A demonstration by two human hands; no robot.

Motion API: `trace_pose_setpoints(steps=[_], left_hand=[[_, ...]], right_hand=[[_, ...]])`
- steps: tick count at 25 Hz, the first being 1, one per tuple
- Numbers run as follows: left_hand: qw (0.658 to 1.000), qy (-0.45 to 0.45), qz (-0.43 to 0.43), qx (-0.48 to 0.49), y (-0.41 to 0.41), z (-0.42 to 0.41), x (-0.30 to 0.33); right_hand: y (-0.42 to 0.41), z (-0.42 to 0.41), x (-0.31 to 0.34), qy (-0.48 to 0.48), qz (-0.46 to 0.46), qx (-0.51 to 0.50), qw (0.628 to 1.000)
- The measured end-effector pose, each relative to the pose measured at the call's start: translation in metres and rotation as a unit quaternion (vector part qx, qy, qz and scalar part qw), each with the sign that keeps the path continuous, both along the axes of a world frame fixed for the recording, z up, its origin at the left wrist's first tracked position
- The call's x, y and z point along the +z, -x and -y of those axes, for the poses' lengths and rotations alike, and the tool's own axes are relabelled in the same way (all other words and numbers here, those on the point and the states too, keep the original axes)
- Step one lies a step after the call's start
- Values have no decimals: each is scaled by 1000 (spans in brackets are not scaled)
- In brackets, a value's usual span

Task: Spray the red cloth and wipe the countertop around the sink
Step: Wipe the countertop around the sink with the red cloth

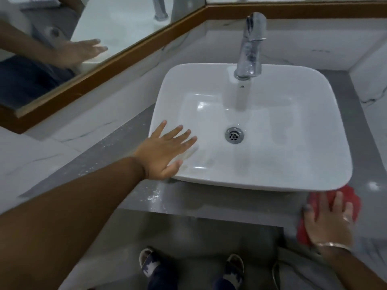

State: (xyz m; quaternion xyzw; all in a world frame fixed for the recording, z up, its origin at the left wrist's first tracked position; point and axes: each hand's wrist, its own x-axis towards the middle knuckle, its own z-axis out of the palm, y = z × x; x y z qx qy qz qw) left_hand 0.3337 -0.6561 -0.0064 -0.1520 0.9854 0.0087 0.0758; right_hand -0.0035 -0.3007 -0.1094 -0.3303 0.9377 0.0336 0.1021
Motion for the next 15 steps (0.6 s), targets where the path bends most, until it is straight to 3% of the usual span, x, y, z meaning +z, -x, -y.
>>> trace_pose_setpoints(steps=[5, 9, 11, 15], left_hand=[[996, 23, -83, 40, -15, -8, -4], [983, 99, -45, 151, -169, -14, -1], [956, 150, -38, 250, -271, -7, 5], [848, 214, -63, 481, -368, 43, 37]], right_hand=[[-156, 67, 1, 3, 53, 300, 953], [-231, 129, 6, -1, 59, 449, 891], [-260, 176, 11, -25, 66, 502, 862], [-325, 261, 13, -52, 38, 465, 883]])
